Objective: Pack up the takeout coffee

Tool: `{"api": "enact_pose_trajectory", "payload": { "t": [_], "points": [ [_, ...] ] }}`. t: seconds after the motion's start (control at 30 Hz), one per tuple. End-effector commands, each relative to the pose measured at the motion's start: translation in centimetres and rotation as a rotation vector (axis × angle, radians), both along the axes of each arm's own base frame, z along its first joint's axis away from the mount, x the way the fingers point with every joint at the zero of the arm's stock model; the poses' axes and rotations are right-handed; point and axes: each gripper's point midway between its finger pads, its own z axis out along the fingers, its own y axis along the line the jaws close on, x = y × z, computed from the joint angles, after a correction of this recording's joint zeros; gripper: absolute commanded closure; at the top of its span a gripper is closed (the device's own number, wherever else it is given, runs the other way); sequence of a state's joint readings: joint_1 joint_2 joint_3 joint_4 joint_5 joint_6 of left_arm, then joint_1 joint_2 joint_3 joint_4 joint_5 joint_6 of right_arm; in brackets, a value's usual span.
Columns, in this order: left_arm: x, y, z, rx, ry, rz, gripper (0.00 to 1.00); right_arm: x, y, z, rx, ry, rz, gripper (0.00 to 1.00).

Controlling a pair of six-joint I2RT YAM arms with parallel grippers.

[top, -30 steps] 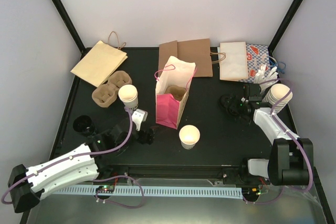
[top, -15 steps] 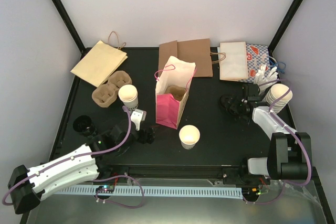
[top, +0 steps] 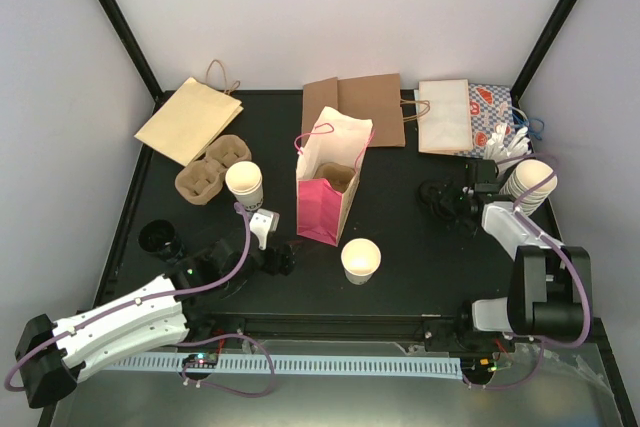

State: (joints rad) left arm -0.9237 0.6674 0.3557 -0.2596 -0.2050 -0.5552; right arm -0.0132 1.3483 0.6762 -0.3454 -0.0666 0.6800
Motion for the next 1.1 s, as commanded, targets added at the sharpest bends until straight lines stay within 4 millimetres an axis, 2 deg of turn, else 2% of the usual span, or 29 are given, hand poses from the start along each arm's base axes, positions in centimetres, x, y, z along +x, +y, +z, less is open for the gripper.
{"api": "enact_pose_trajectory", "payload": {
  "t": [0.0,0.27,0.5,0.67,0.83,1.07],
  "points": [
    [0.3,-0.3,0.9,-0.041,-0.016,0.005,0.03,0.6,0.2,-0.2,0.027,-0.013,-0.007,0.16],
    [0.2,-0.3,0.9,-0.037,-0.017,0.000,0.03,0.6,0.7,0.5,0.054,-0.023,0.011,0.22],
    [0.2,-0.3,1.1,-0.041,-0.017,-0.004,0.03,0.5,0.9,3.2,0.033,-0.072,0.062,0.26],
    [0.2,-0.5,1.1,-0.047,-0.019,-0.009,0.03,-0.2,0.1,5.2,-0.106,-0.112,0.120,0.28],
    [0.3,-1.0,1.4,-0.057,-0.026,-0.024,0.03,-0.8,2.5,5.2,-0.185,-0.075,0.222,0.28],
    [-0.1,-1.8,1.7,-0.037,0.011,-0.066,0.04,-1.3,8.6,7.0,0.108,-0.249,0.418,0.29]
  ]
}}
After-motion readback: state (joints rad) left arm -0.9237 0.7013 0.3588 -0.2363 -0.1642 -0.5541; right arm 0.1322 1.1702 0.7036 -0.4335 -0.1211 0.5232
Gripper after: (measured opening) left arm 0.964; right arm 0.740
